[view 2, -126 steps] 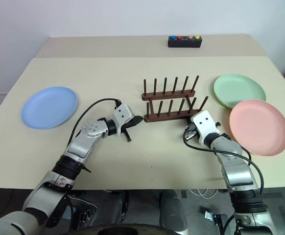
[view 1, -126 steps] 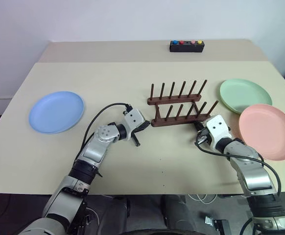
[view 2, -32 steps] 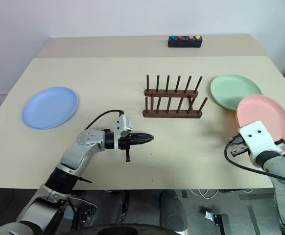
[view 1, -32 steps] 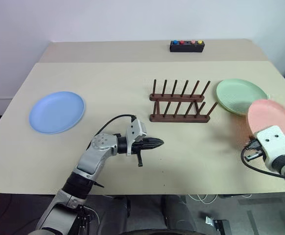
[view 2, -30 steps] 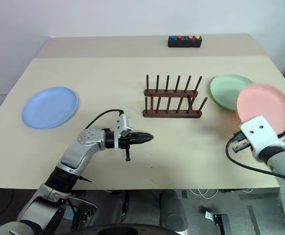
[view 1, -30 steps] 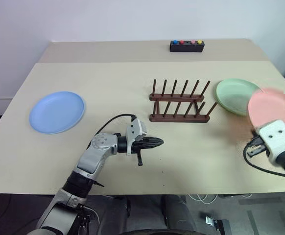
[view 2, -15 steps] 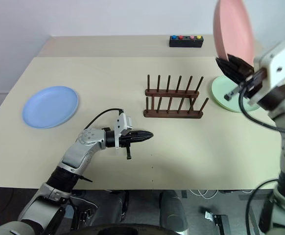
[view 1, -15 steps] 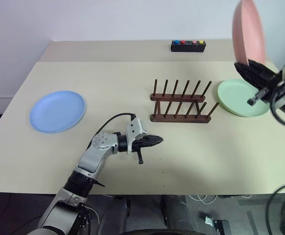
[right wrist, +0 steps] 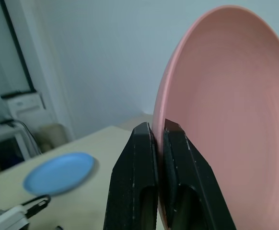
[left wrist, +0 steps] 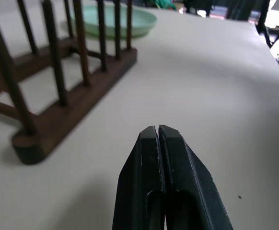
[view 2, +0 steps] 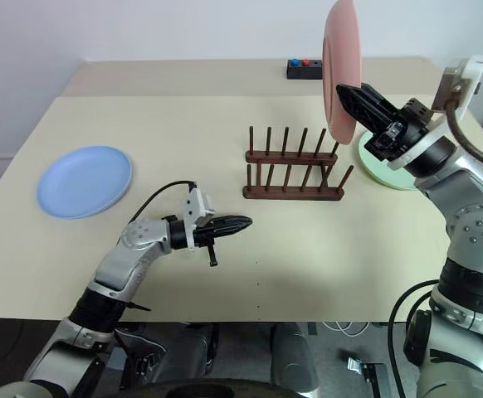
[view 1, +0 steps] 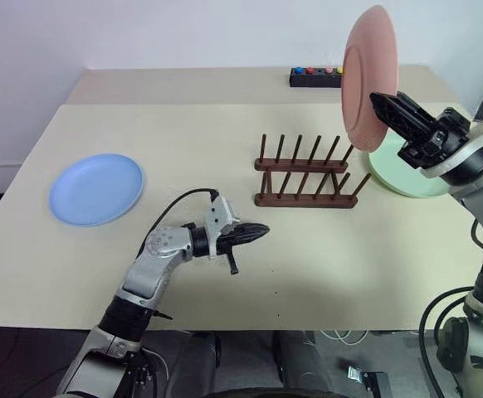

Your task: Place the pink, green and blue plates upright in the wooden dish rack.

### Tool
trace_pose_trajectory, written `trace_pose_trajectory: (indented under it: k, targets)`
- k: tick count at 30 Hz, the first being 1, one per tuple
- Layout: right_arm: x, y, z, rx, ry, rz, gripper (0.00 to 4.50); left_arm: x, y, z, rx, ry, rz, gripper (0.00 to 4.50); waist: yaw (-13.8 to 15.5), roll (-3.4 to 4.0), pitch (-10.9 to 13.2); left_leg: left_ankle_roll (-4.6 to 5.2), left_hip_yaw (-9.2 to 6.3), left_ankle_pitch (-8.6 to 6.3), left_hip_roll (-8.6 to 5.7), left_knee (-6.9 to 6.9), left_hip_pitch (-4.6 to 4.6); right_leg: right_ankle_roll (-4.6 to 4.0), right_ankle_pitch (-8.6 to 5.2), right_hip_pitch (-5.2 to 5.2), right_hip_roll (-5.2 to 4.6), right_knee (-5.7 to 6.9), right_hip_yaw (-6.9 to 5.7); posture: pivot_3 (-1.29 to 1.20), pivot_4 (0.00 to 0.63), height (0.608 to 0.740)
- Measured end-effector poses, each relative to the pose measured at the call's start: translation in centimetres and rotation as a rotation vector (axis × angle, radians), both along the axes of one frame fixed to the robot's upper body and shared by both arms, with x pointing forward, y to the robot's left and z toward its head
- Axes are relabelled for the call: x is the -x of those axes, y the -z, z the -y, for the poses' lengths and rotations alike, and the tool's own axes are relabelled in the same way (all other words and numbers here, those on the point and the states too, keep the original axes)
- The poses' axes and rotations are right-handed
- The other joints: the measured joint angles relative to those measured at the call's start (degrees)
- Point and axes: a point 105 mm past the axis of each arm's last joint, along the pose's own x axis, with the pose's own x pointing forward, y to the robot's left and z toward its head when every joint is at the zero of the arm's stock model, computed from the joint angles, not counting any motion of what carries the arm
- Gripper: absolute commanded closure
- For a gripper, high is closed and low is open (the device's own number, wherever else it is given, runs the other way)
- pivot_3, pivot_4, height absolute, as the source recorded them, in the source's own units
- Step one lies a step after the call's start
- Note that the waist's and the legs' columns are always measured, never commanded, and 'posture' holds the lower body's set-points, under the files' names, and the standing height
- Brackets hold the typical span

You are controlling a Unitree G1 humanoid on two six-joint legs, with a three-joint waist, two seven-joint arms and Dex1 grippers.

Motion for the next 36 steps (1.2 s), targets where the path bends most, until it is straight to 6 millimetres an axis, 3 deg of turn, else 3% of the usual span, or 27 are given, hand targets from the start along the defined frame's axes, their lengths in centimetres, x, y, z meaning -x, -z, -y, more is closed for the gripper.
trace_pose_trajectory:
  k: [4, 12, 30, 36]
  targets:
    - [0.1, 0.5, 0.0, -0.008, -0.008, -0.021, 4.47, 0.2, -1.1, -0.2, 0.028, 0.001, 0.015, 4.47, -0.02, 0.0, 0.0, 0.0, 0.0, 0.0, 0.0, 0.0, 0.0, 0.0, 0.0, 0.0, 0.01, 0.0, 0.0, 0.0, 0.15, 0.74]
    - [-0.5, 1.6, 0.8, -0.031, 0.012, -0.068, 4.47, 0.5, -1.4, -0.4, 0.022, -0.008, 0.005, 4.47, -0.04, 0.0, 0.0, 0.0, 0.01, 0.0, 0.0, 0.0, 0.0, 0.0, 0.0, -0.01, 0.01, 0.0, 0.0, 0.0, 0.15, 0.74]
    - [-1.1, 2.4, 2.1, -0.132, 0.015, -0.127, 4.47, 0.5, -1.3, -0.5, 0.018, -0.009, -0.002, 4.47, -0.07, 0.01, 0.0, 0.0, 0.02, 0.0, 0.0, -0.01, -0.01, 0.0, 0.0, -0.01, 0.01, 0.0, 0.0, 0.0, 0.15, 0.74]
    - [-1.3, 3.6, 2.7, -0.143, 0.039, -0.173, 4.47, 0.5, -1.1, -0.5, 0.02, -0.009, 0.002, 4.47, -0.07, 0.01, 0.0, 0.0, 0.02, 0.0, 0.0, -0.01, -0.01, 0.0, 0.0, -0.02, 0.01, -0.01, 0.0, 0.0, 0.15, 0.74]
